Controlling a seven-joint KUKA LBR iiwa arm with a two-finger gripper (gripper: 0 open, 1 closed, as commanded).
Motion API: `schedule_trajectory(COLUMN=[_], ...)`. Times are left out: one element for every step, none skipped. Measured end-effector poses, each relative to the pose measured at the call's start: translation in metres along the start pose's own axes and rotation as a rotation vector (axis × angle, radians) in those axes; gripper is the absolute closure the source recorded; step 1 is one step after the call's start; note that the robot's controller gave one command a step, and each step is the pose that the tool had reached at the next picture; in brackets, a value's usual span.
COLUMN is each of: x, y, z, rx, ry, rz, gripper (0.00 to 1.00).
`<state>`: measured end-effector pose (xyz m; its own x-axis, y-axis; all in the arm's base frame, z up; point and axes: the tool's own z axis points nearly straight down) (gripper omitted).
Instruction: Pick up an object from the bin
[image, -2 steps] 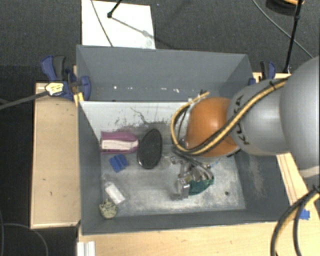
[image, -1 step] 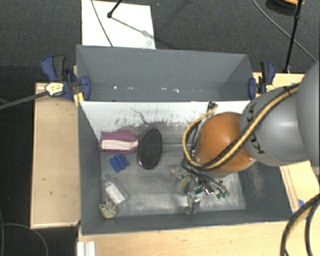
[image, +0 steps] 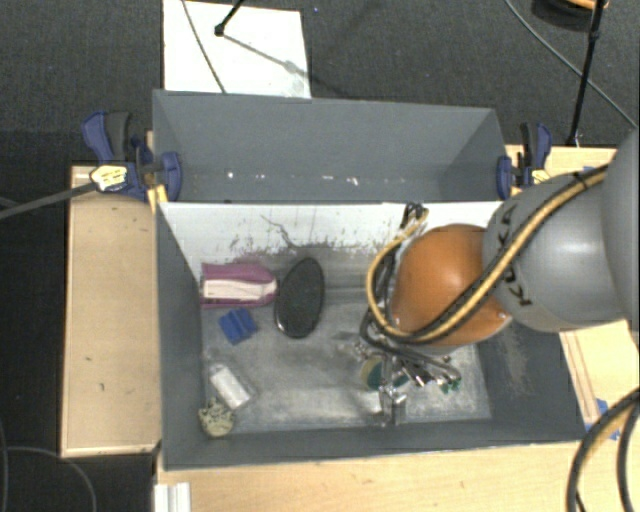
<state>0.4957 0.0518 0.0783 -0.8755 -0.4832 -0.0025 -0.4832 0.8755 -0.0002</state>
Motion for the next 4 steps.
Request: schedule_trajectory(x=[-0.004,-0.095,-0.080,-0.141], y=[0.043,0.045,0.082,0.118], z=[-0.004,0.008,0.005,0.005], rx=[0.001,0.000,-0.003,0.010], ry=[-0.004,-0.005,0.001,-0.002], rz=[-0.285,-0.173,0.017,-0.122], gripper=[0.00,0.00,0.00,0.00])
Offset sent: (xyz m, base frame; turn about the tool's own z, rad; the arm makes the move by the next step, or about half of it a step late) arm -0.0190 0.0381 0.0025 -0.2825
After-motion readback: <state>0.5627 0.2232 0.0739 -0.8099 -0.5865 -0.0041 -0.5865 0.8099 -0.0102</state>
